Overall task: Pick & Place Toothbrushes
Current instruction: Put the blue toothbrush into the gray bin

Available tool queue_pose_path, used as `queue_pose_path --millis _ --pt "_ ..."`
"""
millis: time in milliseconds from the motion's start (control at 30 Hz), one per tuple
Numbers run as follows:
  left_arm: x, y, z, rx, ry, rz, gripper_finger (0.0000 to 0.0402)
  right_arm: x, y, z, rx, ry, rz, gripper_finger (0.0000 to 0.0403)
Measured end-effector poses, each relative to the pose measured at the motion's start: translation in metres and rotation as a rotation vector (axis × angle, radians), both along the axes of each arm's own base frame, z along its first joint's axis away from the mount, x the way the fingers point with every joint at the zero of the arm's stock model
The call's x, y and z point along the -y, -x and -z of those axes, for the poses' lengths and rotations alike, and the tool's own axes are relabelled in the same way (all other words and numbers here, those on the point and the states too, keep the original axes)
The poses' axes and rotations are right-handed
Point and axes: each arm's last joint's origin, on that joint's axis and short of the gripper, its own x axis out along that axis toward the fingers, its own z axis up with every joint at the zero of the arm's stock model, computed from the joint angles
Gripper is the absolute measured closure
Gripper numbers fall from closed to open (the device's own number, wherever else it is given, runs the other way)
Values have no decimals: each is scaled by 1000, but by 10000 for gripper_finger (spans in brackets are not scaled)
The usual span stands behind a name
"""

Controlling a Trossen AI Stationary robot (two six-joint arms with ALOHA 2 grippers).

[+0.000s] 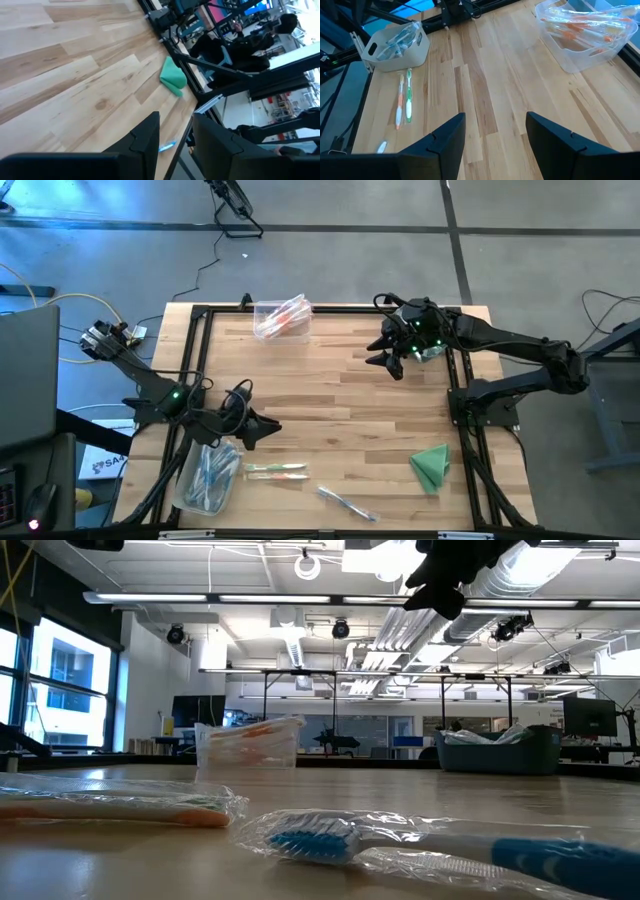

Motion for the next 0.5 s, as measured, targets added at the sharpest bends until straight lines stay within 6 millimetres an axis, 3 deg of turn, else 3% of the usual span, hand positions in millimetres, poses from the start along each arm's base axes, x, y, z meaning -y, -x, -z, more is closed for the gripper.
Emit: queue_pose_path --millis 500 --pt "1 -1 -3 32 -1 11 287 0 0 0 -1 -1 0 202"
